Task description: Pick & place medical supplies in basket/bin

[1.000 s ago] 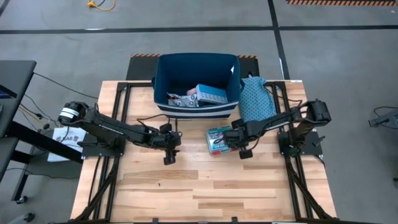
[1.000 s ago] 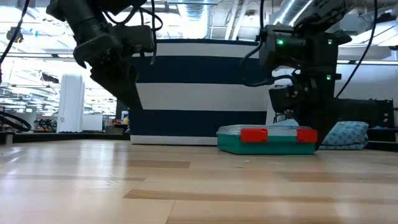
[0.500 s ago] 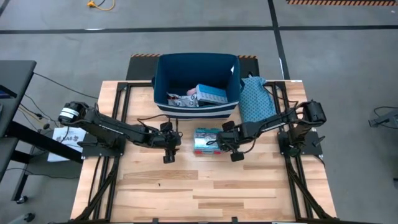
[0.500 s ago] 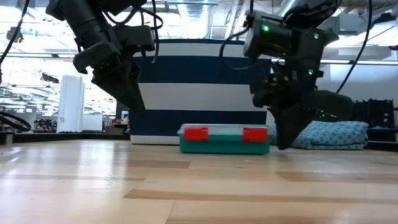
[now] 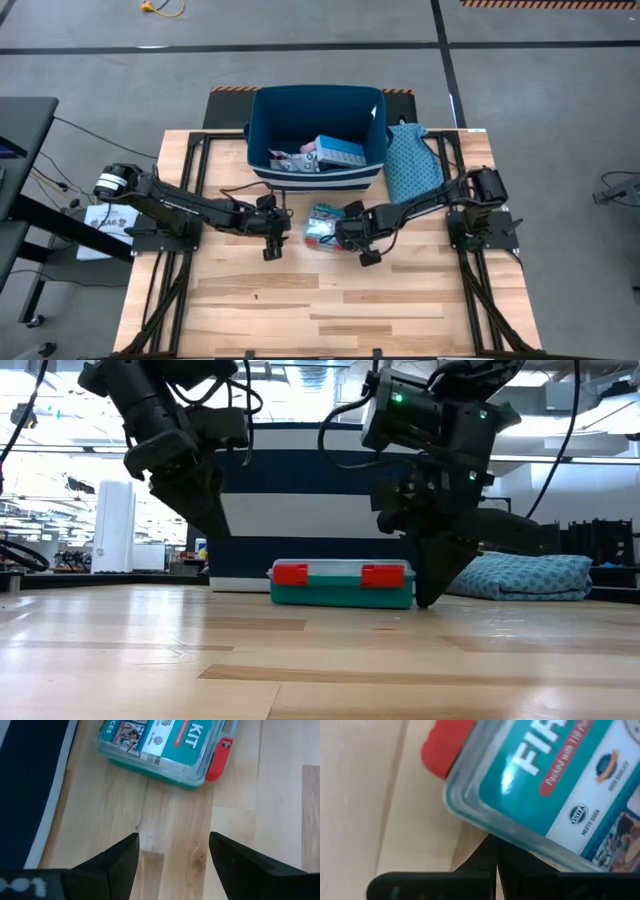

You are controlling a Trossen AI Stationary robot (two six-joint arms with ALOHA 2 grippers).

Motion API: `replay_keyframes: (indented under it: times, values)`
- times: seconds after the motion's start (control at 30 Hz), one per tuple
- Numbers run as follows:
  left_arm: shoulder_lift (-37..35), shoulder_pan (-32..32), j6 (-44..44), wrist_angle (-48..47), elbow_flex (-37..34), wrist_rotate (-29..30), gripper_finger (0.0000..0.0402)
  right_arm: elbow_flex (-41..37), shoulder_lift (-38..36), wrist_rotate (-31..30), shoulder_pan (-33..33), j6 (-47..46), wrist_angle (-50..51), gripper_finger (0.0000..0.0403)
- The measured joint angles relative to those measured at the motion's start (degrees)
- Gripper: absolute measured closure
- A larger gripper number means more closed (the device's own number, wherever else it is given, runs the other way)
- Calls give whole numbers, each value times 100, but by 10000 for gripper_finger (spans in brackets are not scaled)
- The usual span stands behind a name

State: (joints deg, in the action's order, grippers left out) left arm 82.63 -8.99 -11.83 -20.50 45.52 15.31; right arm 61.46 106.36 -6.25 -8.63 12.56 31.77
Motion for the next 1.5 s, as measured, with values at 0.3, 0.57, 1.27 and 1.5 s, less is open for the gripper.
replay_keyframes:
  times: [0.3,0.57,1.27,1.5]
  values:
    - [2,-10,-560,478,-524,-214,170,357,90,243,-252,250,-285,403]
    - [4,-123,-840,824,-743,-252,170,701,90,191,-450,566,-26,403]
    - [2,-637,-3248,1107,-743,104,170,1477,81,-906,354,-615,2288,403]
    - [2,-907,-3592,872,-743,406,170,1477,81,-513,688,-1298,1560,403]
